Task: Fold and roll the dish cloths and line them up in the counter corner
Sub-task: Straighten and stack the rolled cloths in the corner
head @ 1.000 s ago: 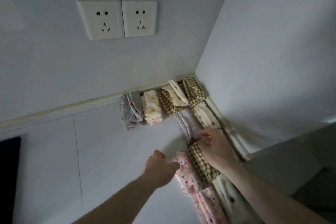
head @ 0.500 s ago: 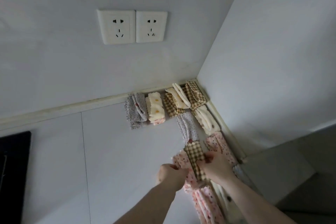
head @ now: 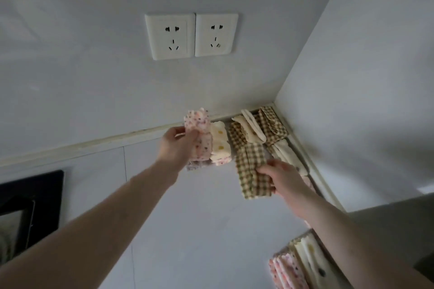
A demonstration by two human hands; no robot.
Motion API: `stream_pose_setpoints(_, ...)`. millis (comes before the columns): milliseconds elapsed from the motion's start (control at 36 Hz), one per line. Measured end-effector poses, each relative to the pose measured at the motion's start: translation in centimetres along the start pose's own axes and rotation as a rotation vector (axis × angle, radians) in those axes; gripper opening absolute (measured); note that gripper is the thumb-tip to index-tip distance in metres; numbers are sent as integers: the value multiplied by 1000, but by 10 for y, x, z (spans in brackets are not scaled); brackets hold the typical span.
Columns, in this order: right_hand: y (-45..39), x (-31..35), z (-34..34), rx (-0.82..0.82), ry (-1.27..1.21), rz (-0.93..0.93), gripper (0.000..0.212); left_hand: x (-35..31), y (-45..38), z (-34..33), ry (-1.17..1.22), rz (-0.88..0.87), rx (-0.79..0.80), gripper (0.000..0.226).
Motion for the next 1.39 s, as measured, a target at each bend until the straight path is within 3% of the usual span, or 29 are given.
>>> stream_pose_setpoints(222,-81,75,-25,-78,-260,40,16,-5,-49,-17,-138,47,-102,28)
stream_pose_setpoints(278,-94,82,-36,-76,-165,69,15,4,-50,-16,-214,43,-144,32)
stream_pose_setpoints(389,-102,88,-54,-141,322,153,33,27,-58,-7,-338,83,-179,52)
stream_pose_setpoints(611,-116,87,-56,-336,261,214,29,36,-53,-18,-88,179,-18,40)
stream_pose_setpoints(778,-112,83,-54,-289,431,246,34,36,-55,-27,-94,174,29,34)
stream_pose_setpoints(1000,-84,67,-29,-391,338,327,31,32,-47,-12,-179,85,-10,57)
stream_pose_setpoints(1222,-45,-5,3,-465,333,211,24,26,-11,-9,-322,-76,-36,55)
stream_pose_setpoints(1389,-20,-58,22,-438,499,174,29,29,36,-21,-471,-390,-29,23)
Point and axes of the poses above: each hand's wrist, its own y-axis away from the middle knuckle, its own z-axis out of the back of the hand, x = y × z, the point moved 4 cm from there along -y, towards the middle knuckle, and after that the axes turned 13 degrees about y, right-handed, at the moved point
